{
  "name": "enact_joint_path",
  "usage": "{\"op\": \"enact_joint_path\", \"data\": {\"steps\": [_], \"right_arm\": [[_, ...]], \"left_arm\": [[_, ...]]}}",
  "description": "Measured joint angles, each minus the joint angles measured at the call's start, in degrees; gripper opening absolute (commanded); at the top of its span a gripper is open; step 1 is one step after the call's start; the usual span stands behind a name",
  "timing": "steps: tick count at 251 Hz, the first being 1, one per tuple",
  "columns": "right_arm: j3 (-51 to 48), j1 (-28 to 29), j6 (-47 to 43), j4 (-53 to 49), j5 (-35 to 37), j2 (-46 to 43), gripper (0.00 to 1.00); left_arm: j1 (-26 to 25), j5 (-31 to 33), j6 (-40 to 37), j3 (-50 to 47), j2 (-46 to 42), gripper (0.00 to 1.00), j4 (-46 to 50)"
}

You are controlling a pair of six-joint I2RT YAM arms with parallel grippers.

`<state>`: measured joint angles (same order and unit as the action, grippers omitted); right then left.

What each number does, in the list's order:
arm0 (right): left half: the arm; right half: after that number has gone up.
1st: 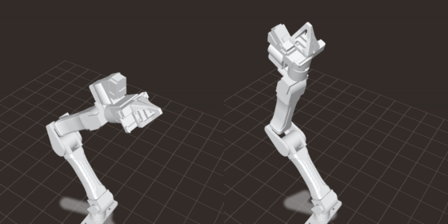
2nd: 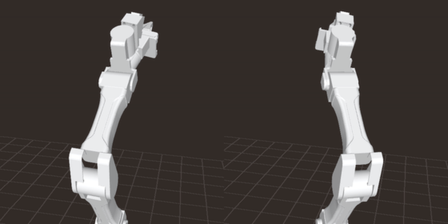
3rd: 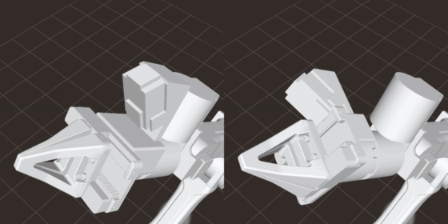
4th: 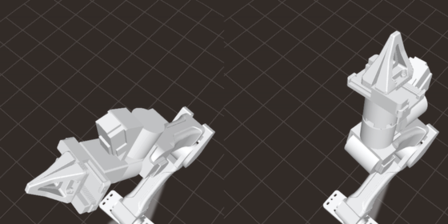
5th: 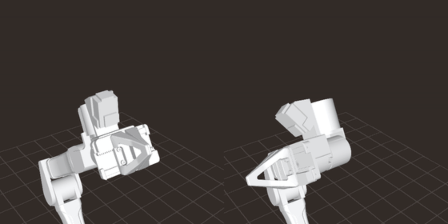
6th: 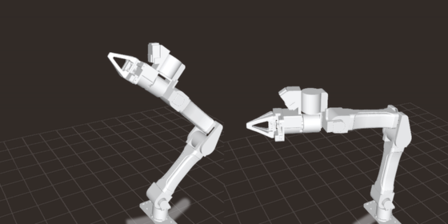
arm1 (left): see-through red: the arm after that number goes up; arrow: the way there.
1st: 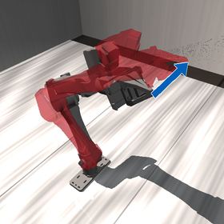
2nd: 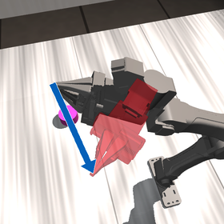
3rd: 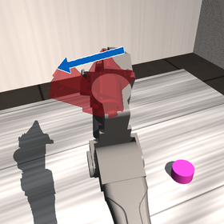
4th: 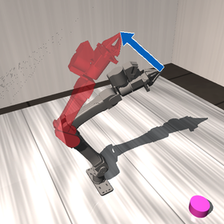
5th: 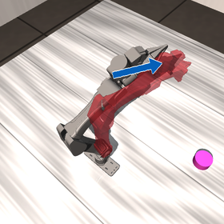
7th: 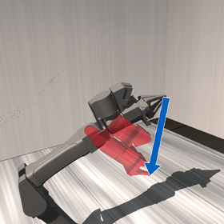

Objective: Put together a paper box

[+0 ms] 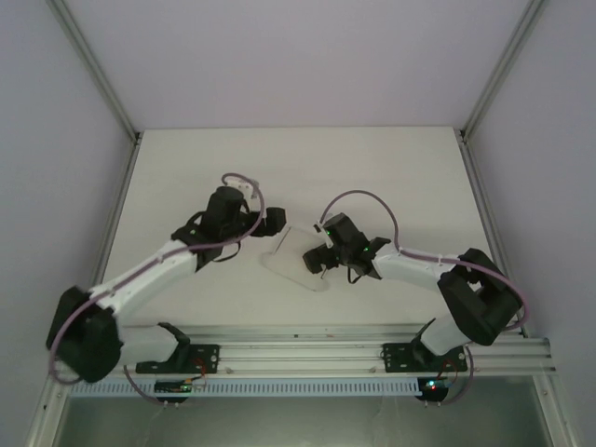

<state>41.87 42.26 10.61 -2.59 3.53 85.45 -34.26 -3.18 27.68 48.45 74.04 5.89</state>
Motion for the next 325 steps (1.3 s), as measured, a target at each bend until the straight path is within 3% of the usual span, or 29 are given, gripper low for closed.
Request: {"op": "enact_joint_path", "data": {"steps": [28,53,85,104,145,165,201,248,285,325], "right_arm": [[-0.02,-0.39,-0.66,0.52,-0.74,0.0,0.99],[-0.04,-1.16,-1.05,0.66,-1.99,0.0,0.99],[-0.5,-2.14,-1.09,1.18,-3.5,0.0,1.0],[-0.81,-2.6,-1.09,1.64,-4.24,-0.04,0.99],[-0.92,-3.89,-1.25,1.81,-5.44,-0.07,0.99],[-0.92,-4.57,-1.11,1.44,-5.46,-0.26,1.0],[-0.92,-5.75,2.43,0.22,-4.39,-4.33,0.99],[-0.92,-10.62,14.23,-0.26,-5.35,-14.38,0.99],[-2.01,-14.64,22.27,-0.22,-9.88,-17.59,1.0],[-2.51,-16.94,29.73,-0.68,-18.32,-15.02,1.0]], "left_arm": [[2.38,-8.28,0.11,1.03,9.86,0.93,0.61],[4.02,-15.5,-0.46,2.43,16.83,0.82,0.68],[5.81,-22.53,-1.84,4.55,23.04,0.69,-0.15],[6.69,-26.27,-2.51,5.16,25.7,0.66,-1.6],[7.67,-33.14,-2.86,5.27,28.94,0.35,-4.87],[7.78,-34.42,-3.21,5.38,29.05,0.26,-6.1],[9.44,-37.03,-0.7,2.8,29.14,0.2,-10.88],[12.85,-41.22,5.75,-2.51,29.16,0.15,-20.92],[14.36,-43.17,10.93,-5.88,29.59,0.13,-28.81],[15.74,-44.92,16.76,-8.35,31.17,0.13,-37.07]]}}
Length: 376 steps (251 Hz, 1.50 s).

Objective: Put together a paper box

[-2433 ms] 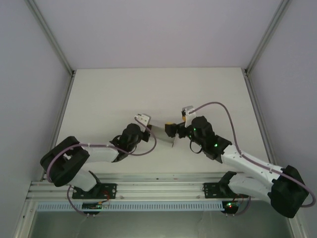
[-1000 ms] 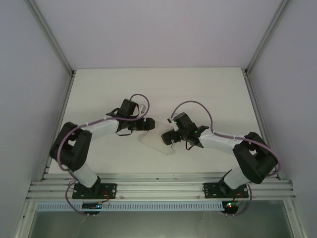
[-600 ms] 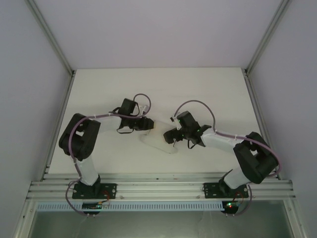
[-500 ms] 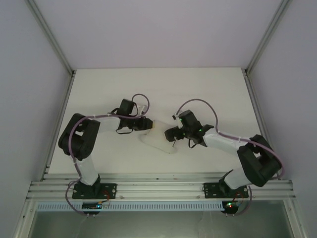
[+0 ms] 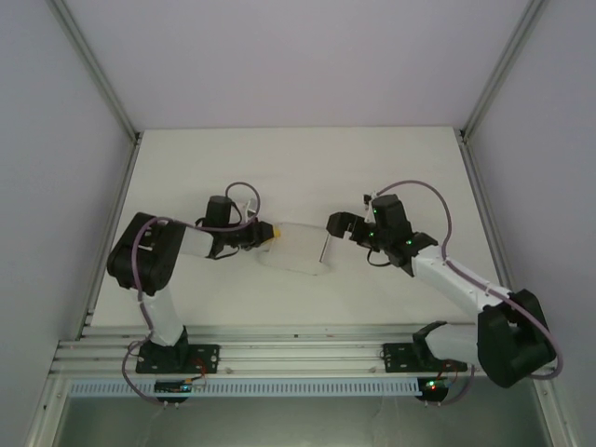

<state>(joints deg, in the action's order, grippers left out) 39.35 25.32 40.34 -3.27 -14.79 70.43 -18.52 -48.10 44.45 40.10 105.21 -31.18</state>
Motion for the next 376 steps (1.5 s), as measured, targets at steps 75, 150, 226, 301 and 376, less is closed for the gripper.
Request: {"op": "enact_joint_path", "data": {"steps": [75,150,226,301,376], "right_arm": [[0.0,-0.92,7.52,5.29,-15.21,14.75,0.97],[0.0,-0.26,15.23,22.38,-25.16,24.65,0.58],[-1.64,-1.57,23.47,36.37,-29.59,28.68,0.38],[-2.36,-3.58,26.32,38.69,-30.21,27.91,0.33],[1.75,-5.9,27.69,31.61,-32.24,26.84,0.31]], "left_arm": [[0.52,-1.62,4.61,-0.2,2.93,0.12,-7.08],[0.52,-1.64,4.5,-0.2,2.95,0.13,-7.04],[1.07,-1.46,2.69,-0.02,2.08,0.78,-5.86],[0.46,11.08,-13.03,4.07,-18.12,1.0,11.23],[-13.92,30.23,-38.88,6.21,-32.98,1.0,25.64]]}}
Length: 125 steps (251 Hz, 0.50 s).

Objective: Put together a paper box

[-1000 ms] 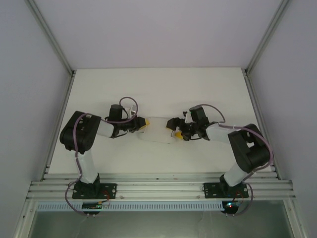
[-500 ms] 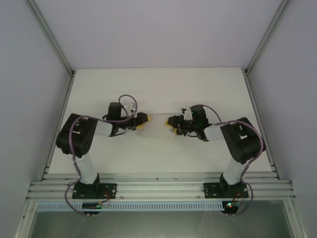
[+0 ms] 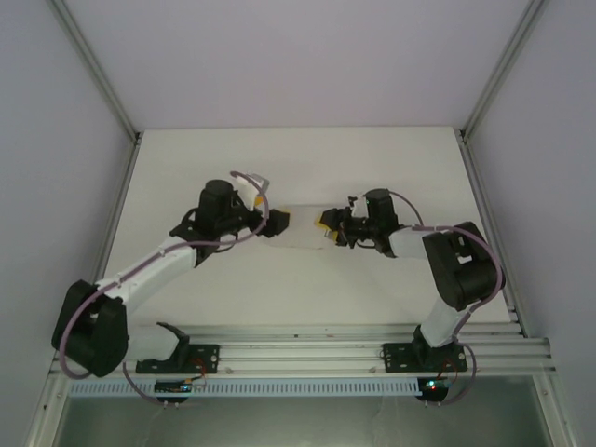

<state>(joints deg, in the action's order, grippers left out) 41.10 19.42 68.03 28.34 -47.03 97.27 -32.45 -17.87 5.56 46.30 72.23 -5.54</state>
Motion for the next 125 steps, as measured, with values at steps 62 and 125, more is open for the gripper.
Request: {"op": "enact_joint_path", "data": {"steps": [62,125], "right_arm": [[5.68,-1.95,2.03,-11.21,-3.02,-1.16,0.29],[12.17,-3.61,1.16,-29.22,-7.65,-1.84,0.3]], "left_arm": [[-14.75,5.11,-21.97,-2.12,-6.97,1.0,6.73],[-20.46,18.99,-35.52,-2.19,-1.31,1.0,9.44]]}}
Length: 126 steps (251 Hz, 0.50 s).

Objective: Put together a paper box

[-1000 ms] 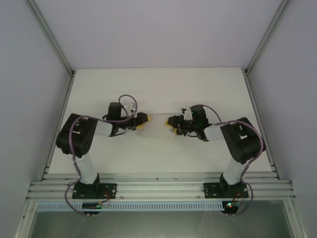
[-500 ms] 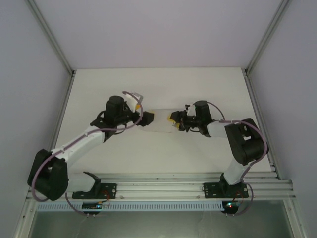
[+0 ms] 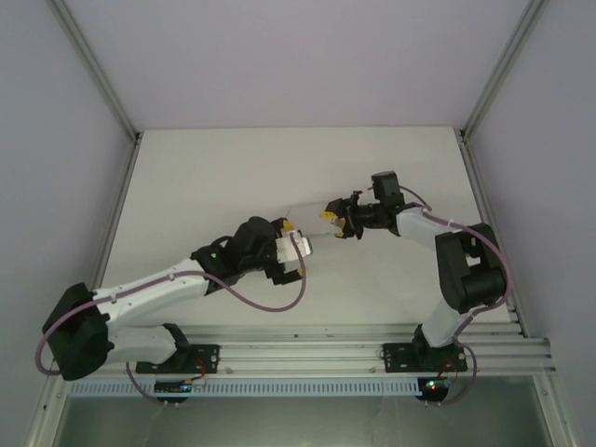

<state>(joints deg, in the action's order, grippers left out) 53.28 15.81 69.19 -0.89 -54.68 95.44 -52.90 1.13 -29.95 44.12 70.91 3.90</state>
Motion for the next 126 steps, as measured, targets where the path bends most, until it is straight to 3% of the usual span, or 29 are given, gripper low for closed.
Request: {"op": "enact_joint_path", "data": {"steps": [46,100,126], "right_arm": [[0.26,0.17,1.46,-6.12,-3.15,-0.66,0.3],[-2.03,0.61,9.29,-0.55,-5.75,-3.69,0.29],[-2.58,0.61,12.22,2.08,-6.71,-3.82,0.32]], "left_arm": [[0.02,8.83,-4.94,-0.35,5.44,1.0,-7.54],[0.02,9.9,-7.08,-0.48,8.02,1.0,-11.43],[0.02,9.05,-7.32,-0.46,8.37,0.83,-11.37]]}}
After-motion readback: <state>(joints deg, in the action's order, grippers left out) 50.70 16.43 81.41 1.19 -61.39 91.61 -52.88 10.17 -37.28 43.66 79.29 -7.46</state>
